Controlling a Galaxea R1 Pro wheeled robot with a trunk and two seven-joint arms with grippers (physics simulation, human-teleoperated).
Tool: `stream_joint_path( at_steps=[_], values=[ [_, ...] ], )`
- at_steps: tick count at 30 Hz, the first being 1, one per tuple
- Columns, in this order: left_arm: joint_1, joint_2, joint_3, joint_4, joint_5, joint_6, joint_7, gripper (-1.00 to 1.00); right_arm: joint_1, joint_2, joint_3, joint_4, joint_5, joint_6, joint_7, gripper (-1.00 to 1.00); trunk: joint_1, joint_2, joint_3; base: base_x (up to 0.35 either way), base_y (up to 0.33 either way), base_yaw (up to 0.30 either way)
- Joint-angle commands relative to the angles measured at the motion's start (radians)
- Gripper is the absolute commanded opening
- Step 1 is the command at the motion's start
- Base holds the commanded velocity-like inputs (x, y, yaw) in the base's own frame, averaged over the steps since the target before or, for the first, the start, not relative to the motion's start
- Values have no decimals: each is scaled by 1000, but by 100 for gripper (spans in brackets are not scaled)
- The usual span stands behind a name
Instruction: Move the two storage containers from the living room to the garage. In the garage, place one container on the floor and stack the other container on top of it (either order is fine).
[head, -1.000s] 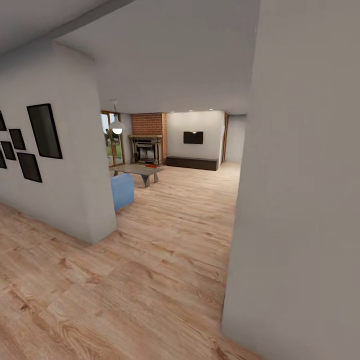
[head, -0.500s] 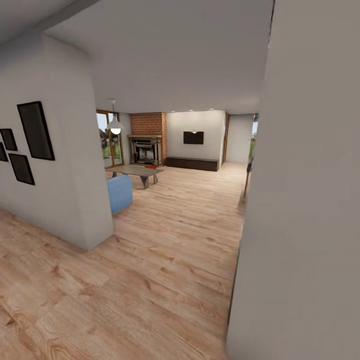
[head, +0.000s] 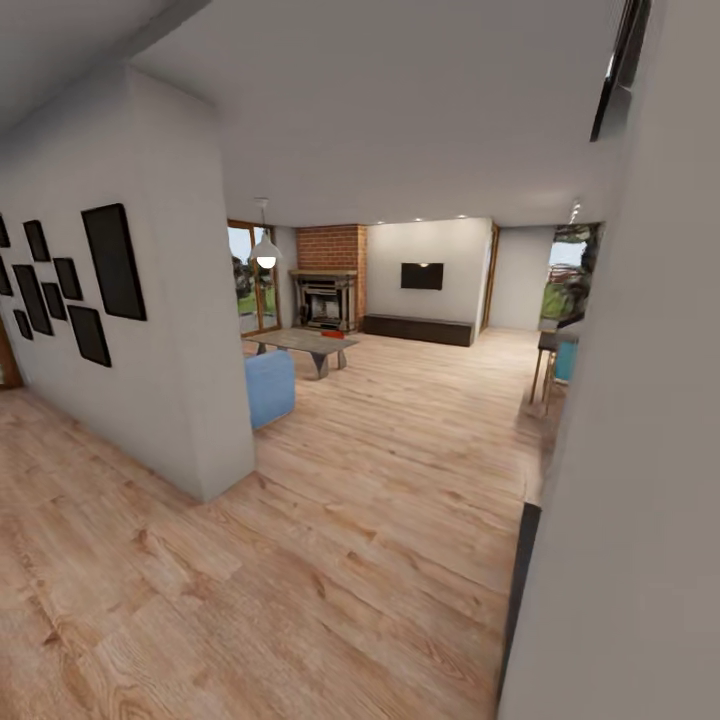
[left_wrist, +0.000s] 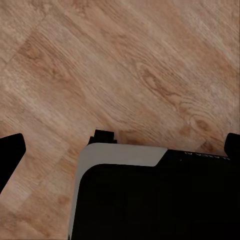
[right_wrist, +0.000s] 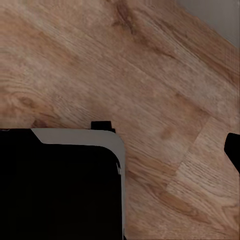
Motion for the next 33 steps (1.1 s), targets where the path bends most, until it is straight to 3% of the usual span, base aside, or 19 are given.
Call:
stream_joint_path(
  at_steps=[1, 16, 33],
  values=[
    [-1, 0, -8, 2, 11, -3, -4, 100, -1, 0, 9, 3, -9, -6, 0, 100, 1, -1, -1, 325, 0, 267],
    [-1, 0, -8, 2, 11, -3, -4, 100, -1, -1, 8, 3, -9, -6, 0, 100, 1, -1, -1, 325, 0, 255],
    [-1, 0, -8, 2, 9, -3, -4, 100, -1, -1, 9, 3, -4, -5, 1, 100, 1, -1, -1, 325, 0, 14]
  ],
)
